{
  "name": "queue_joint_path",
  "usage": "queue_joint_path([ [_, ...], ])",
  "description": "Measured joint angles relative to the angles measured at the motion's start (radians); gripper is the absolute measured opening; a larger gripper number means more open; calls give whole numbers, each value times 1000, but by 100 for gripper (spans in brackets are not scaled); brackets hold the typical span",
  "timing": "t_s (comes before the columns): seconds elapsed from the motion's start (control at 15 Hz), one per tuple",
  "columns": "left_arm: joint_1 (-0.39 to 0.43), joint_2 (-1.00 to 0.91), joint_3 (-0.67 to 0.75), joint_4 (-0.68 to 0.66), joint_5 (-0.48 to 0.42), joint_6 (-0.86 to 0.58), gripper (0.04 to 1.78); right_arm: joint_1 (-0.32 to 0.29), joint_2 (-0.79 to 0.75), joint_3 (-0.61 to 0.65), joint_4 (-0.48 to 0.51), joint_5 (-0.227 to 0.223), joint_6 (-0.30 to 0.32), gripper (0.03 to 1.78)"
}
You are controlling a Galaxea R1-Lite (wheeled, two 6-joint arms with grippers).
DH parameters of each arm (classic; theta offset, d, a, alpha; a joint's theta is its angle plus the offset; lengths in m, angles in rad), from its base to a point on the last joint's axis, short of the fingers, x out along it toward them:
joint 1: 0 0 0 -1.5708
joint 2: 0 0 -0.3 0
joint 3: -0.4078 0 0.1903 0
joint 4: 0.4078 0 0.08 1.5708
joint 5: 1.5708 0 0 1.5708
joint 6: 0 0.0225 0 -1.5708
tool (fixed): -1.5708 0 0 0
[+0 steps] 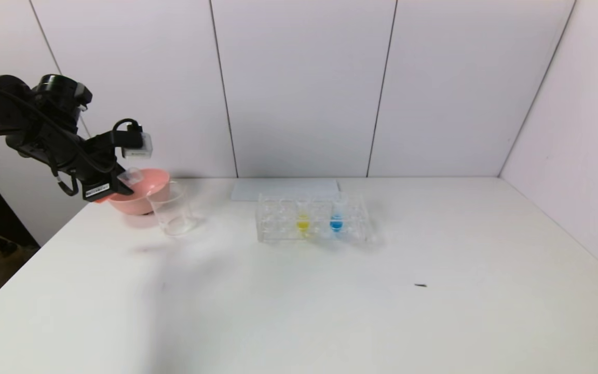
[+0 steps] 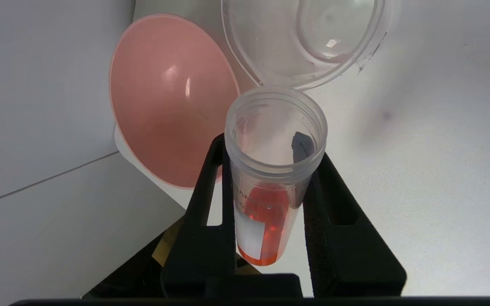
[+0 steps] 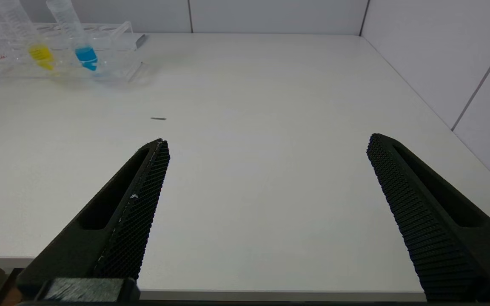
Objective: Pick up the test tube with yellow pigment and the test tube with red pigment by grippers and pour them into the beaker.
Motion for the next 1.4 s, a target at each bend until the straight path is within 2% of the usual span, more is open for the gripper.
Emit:
queue_joint_path([
  [0.47,-22,14,-20,3,24,9,46,0,0,0,0,0,0,170],
  [1.4,-52,40,-89,67,171,88,46,0,0,0,0,0,0,170],
])
